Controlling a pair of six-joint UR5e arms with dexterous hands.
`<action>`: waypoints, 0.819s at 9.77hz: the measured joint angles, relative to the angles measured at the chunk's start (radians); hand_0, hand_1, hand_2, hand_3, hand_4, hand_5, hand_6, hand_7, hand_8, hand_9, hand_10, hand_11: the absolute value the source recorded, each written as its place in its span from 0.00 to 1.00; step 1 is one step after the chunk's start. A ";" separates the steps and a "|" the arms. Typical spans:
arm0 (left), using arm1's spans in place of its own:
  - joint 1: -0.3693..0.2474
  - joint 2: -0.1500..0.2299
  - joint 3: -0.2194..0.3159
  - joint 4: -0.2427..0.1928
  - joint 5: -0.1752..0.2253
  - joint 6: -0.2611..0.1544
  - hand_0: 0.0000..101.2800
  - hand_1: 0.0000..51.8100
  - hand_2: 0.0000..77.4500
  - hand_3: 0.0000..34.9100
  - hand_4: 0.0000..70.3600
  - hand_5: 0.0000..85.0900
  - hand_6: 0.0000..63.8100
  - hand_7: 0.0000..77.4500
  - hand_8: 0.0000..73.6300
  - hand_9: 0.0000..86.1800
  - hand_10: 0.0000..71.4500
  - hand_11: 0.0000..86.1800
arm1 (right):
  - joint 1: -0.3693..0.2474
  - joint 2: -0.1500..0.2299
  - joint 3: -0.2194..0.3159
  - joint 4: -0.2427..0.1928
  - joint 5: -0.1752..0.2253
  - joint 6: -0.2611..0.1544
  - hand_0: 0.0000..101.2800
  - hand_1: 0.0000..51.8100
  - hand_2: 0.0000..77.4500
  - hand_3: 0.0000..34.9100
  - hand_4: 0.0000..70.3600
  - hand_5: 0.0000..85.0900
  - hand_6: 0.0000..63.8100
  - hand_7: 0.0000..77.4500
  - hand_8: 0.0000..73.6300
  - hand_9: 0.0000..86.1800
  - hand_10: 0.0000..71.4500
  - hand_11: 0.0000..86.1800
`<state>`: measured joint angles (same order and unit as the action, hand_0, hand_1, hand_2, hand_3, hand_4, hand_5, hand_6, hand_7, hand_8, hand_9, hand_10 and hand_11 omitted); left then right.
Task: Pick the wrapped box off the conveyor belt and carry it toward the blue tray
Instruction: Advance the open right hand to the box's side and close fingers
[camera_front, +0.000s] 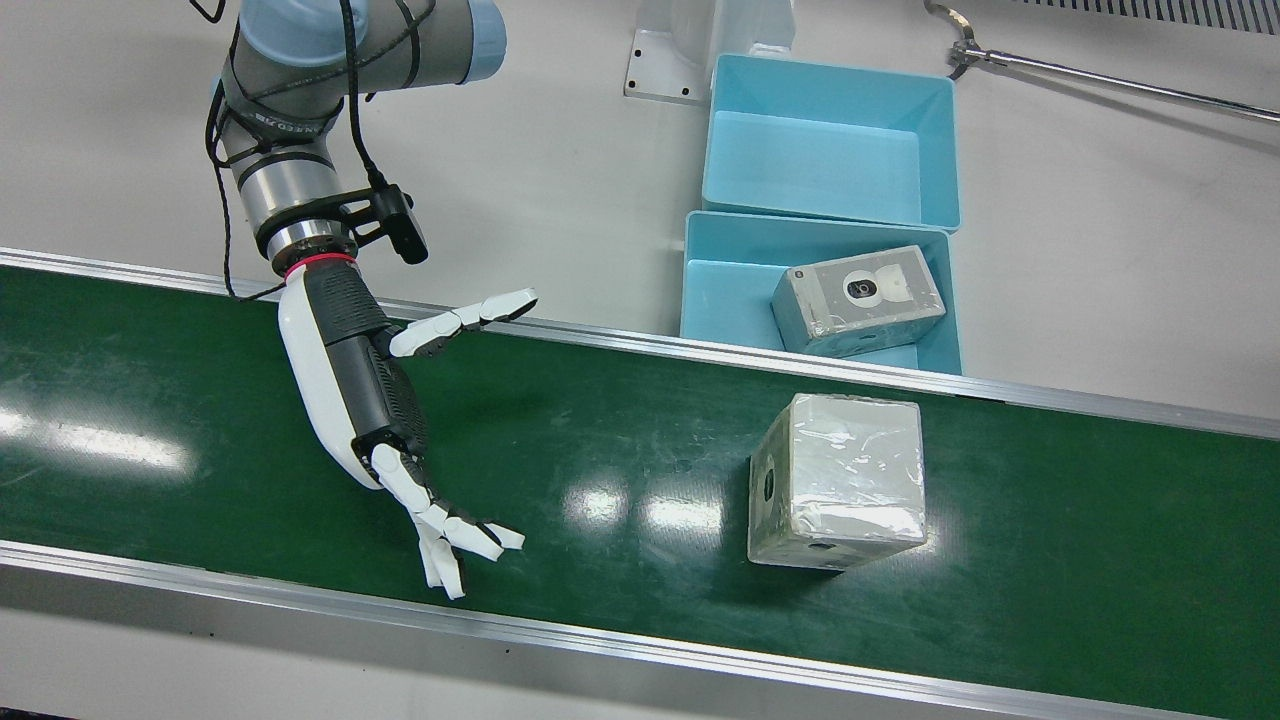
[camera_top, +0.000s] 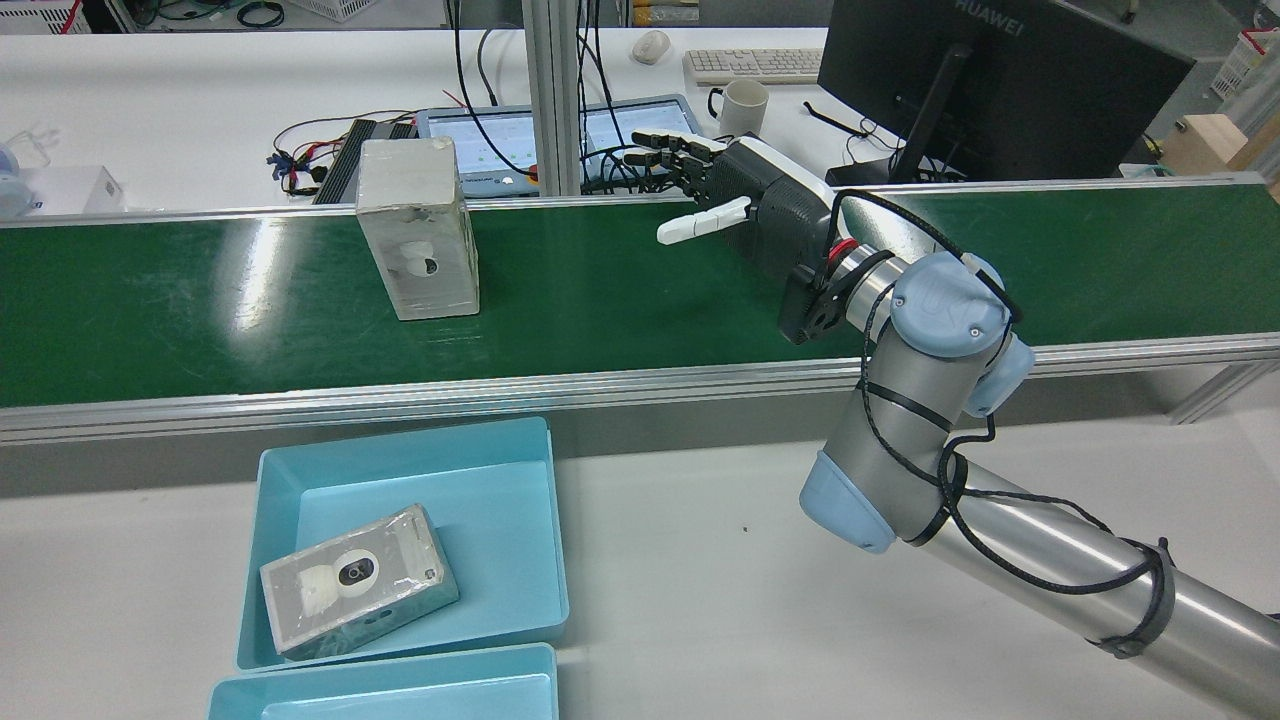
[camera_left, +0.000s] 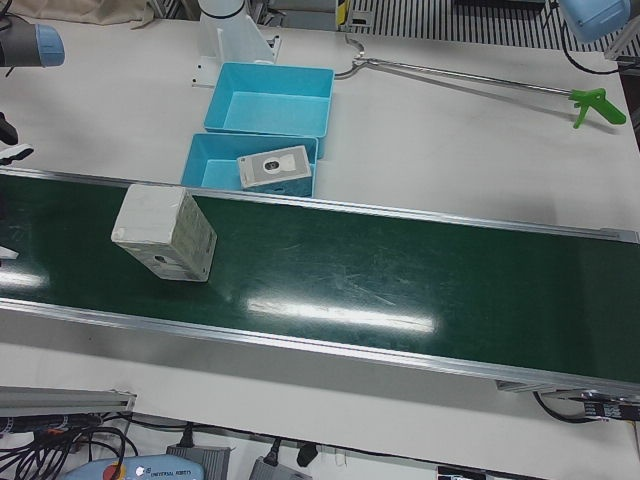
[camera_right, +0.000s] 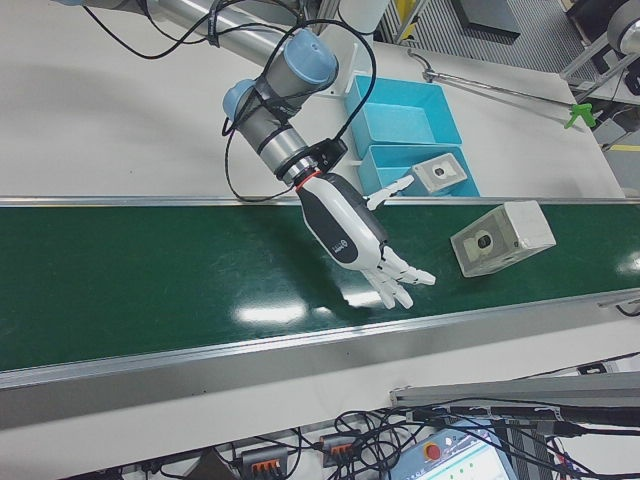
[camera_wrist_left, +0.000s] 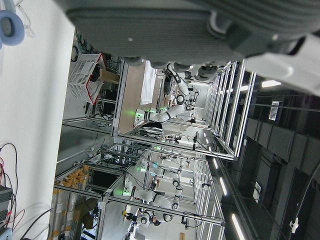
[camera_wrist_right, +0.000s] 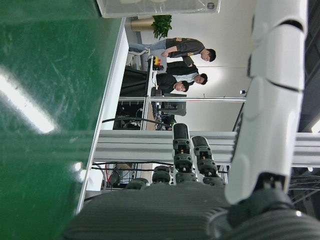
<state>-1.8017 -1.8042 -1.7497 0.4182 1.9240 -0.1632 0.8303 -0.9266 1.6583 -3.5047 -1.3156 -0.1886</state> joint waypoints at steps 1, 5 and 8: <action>0.000 0.000 0.000 0.000 0.000 0.000 0.00 0.00 0.01 0.00 0.00 0.01 0.01 0.01 0.01 0.00 0.01 0.01 | 0.000 0.000 0.000 0.000 0.001 0.000 0.46 0.23 0.10 0.00 0.15 0.16 0.12 0.27 0.05 0.05 0.00 0.01; 0.000 0.000 0.000 0.000 0.000 0.000 0.00 0.00 0.01 0.00 0.00 0.01 0.01 0.01 0.01 0.00 0.00 0.01 | 0.000 0.000 -0.003 0.001 0.001 0.000 0.46 0.23 0.10 0.00 0.14 0.15 0.12 0.27 0.05 0.05 0.00 0.01; 0.000 0.000 0.000 0.000 0.000 0.000 0.00 0.00 0.01 0.00 0.00 0.01 0.01 0.01 0.01 0.01 0.00 0.01 | 0.000 0.000 -0.009 0.011 0.001 -0.001 0.46 0.23 0.10 0.00 0.16 0.16 0.12 0.27 0.05 0.05 0.00 0.01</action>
<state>-1.8017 -1.8042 -1.7496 0.4182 1.9240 -0.1632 0.8299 -0.9261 1.6496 -3.4942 -1.3146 -0.1896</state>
